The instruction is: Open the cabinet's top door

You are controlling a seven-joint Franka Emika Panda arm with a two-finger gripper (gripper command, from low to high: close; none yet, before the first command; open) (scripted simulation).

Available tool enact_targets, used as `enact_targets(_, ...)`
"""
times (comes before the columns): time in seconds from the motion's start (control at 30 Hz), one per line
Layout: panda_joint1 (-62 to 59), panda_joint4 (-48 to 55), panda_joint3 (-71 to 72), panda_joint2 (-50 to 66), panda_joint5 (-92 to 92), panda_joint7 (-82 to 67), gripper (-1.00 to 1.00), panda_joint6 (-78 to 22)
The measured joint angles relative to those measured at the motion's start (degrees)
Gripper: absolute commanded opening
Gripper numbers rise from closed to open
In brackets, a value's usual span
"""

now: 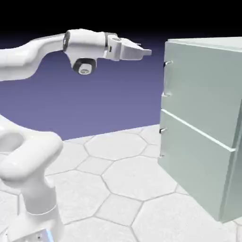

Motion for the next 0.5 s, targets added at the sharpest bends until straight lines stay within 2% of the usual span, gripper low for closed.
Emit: enact_targets(0.5, -18.87, 9.19, 20.08, -13.68, 37.38, -16.06, 1.00, -3.15)
